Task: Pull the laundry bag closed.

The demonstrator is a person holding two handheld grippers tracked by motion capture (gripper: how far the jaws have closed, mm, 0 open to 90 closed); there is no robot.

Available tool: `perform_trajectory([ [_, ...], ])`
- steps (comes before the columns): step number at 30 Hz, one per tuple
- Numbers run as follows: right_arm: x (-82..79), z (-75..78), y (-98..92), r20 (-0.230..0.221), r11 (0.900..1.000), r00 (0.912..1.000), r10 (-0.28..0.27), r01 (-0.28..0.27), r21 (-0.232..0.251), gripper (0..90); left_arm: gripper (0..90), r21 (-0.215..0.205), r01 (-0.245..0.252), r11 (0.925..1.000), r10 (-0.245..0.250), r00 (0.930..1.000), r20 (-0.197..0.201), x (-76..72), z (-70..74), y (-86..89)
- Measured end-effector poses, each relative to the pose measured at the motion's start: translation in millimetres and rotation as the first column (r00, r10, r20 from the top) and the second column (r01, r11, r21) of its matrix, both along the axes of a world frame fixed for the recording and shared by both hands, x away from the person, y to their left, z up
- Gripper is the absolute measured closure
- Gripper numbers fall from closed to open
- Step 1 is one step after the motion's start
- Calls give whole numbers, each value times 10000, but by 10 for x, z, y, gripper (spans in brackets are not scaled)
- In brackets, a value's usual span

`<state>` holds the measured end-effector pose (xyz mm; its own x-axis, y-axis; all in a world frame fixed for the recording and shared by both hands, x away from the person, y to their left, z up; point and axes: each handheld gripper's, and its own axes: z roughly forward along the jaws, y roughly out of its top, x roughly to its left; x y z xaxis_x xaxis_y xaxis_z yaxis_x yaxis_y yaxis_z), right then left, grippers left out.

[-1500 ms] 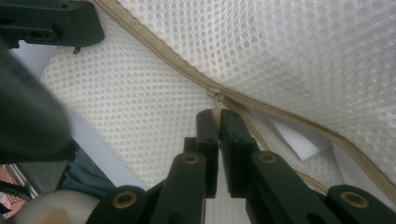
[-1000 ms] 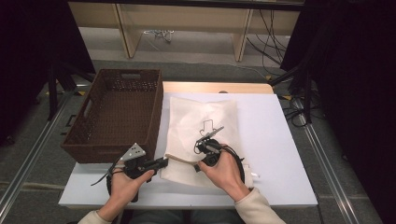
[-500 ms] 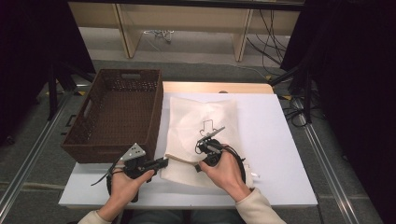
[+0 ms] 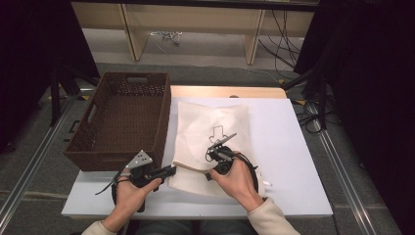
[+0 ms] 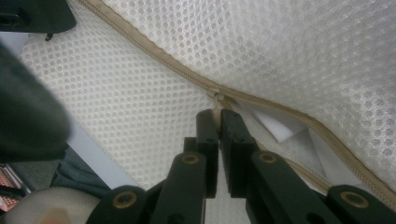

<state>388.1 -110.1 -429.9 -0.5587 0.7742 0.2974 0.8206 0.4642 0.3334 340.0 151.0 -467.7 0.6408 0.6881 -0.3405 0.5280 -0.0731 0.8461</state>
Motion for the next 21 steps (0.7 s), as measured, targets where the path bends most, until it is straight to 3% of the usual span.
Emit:
perform_trajectory([
  [3,2,-11,-20,-107,9998,9998,-196,195,-33,876,863,-49,-47,10000,47,9999,-92,-7,-2,-10],
  [16,4,-30,-52,61,9998,10000,-36,37,-213,876,863,-31,-87,10000,87,9999,-120,-6,-4,-6],
  [21,0,-16,-59,-93,9998,9999,-119,117,-134,876,863,47,-26,10000,26,10000,-28,-3,-2,2],
])
